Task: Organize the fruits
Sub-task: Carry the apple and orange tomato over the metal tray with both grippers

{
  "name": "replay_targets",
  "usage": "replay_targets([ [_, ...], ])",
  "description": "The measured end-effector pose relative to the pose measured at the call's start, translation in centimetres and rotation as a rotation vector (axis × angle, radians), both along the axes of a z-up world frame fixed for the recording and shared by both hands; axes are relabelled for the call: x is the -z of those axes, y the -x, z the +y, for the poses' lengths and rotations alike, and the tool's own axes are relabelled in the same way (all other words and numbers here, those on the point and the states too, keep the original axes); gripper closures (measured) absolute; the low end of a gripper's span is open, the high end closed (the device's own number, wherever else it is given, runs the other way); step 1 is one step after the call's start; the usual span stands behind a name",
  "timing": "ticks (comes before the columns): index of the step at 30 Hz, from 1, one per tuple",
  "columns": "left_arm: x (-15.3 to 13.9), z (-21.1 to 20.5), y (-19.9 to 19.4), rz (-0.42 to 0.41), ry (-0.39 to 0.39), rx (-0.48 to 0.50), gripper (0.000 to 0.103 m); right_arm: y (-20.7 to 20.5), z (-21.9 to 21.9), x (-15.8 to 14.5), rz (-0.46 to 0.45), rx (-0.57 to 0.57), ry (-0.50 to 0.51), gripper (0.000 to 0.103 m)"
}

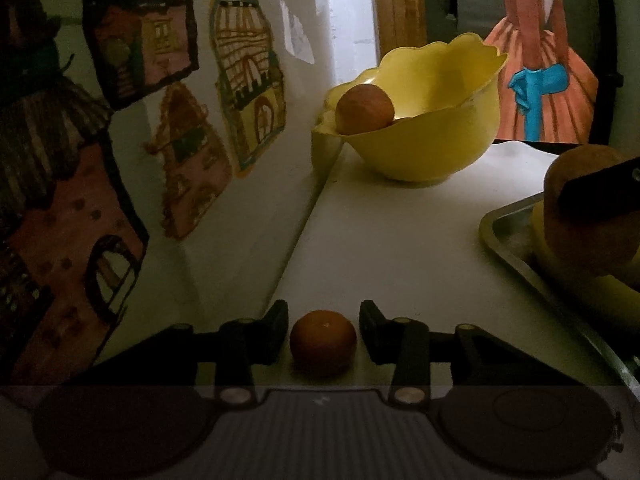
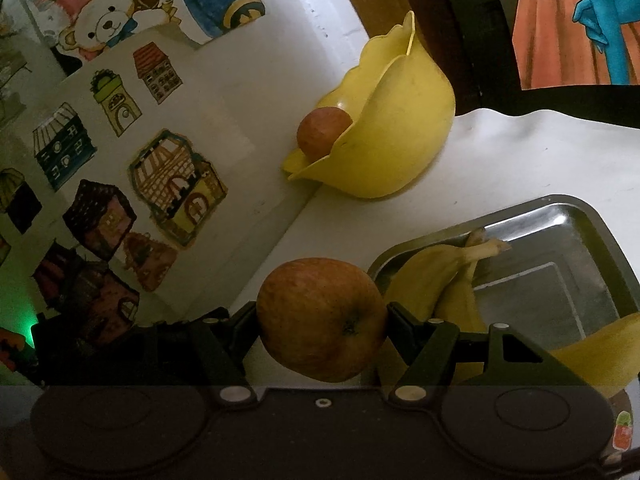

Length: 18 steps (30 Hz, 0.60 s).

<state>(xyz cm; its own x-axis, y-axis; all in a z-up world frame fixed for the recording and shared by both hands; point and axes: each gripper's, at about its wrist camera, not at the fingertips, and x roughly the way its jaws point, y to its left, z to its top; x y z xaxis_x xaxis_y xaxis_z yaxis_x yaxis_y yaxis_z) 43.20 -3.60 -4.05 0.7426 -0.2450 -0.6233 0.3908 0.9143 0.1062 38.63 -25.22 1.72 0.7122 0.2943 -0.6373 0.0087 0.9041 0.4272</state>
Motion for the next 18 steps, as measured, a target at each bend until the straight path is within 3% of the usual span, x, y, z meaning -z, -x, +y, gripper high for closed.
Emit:
replay_targets([
  [11,-0.28,-0.06,0.54,0.027,-0.011,-0.079,0.058,-0.05,-0.12,-0.04,0.002,-0.017,-0.008,0.033],
  [18,-0.63,0.50,0.22,0.083,0.046,-0.087,0.066,0.12,-0.19,-0.11,0.003,-0.018,-0.012,0.033],
])
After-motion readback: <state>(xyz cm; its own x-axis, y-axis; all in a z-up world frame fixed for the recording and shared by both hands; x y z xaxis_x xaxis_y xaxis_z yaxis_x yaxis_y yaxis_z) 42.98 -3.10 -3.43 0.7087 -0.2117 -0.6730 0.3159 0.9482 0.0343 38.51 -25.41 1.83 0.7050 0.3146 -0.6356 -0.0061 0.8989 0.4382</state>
